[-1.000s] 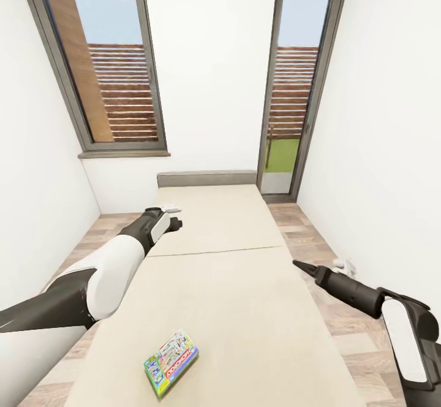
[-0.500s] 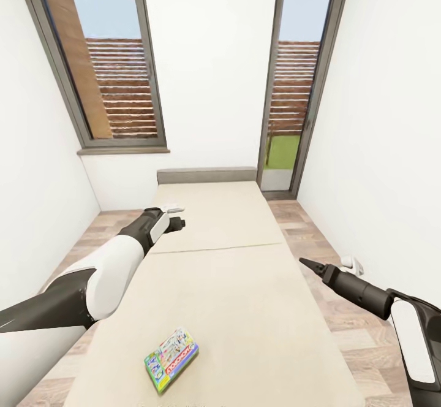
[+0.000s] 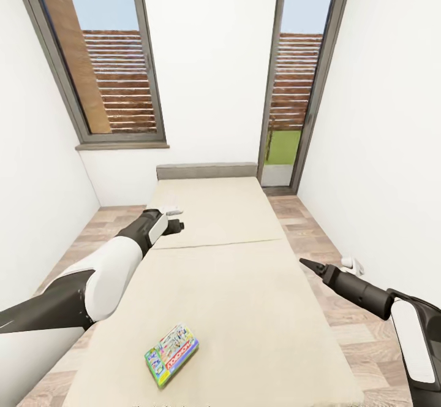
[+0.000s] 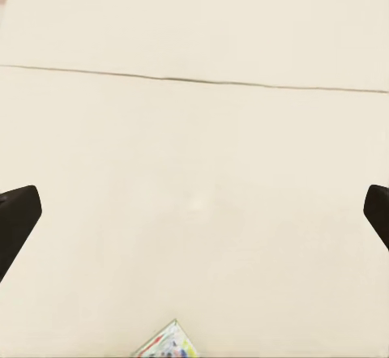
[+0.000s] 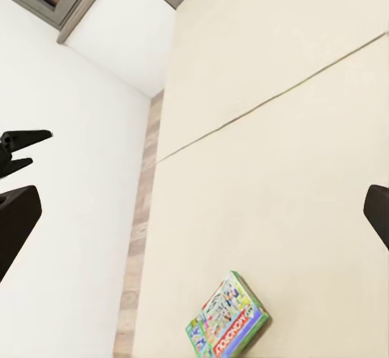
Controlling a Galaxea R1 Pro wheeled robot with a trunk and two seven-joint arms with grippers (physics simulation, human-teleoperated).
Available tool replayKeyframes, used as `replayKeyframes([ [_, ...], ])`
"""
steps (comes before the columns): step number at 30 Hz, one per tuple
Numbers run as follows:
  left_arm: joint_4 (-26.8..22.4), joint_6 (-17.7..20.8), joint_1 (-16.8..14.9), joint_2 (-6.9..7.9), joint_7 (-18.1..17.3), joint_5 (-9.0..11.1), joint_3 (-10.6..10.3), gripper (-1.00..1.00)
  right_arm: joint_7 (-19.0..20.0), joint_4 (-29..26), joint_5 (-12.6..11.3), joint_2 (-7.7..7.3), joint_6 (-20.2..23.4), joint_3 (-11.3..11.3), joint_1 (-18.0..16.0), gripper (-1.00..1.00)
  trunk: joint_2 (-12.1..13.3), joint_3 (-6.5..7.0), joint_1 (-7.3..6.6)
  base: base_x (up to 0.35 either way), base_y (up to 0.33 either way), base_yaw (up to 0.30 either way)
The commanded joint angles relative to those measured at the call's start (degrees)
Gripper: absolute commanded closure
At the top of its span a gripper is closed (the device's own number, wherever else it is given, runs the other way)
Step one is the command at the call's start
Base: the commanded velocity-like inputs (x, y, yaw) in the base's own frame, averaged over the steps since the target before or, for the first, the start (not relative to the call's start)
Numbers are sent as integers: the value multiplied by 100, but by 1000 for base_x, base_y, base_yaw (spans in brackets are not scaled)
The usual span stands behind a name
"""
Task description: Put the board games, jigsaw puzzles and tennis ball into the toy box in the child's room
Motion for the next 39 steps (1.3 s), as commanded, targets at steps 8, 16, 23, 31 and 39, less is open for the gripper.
replayKeyframes([
  [8,-10,178,-1,-16,-238,-40,43,-100,55,-1,53,0,22,-10,-7,-100,-13,-88,3,0,0,0],
  [16,-10,533,7,-4,-628,-51,43,-100,54,-1,58,-22,22,-14,-7,-100,-13,-164,3,0,0,0],
  [23,-10,573,42,-3,-646,-51,41,-100,53,-1,58,-26,22,-13,-7,-100,-13,-230,3,0,0,0],
  [31,-12,541,178,-3,-642,-49,34,-100,47,-1,58,-27,22,-13,-7,-100,-13,-306,3,0,0,0],
  [39,-21,531,207,3,-642,-58,41,-100,46,1,58,-27,22,-17,-7,-100,-13,-381,3,0,0,0],
])
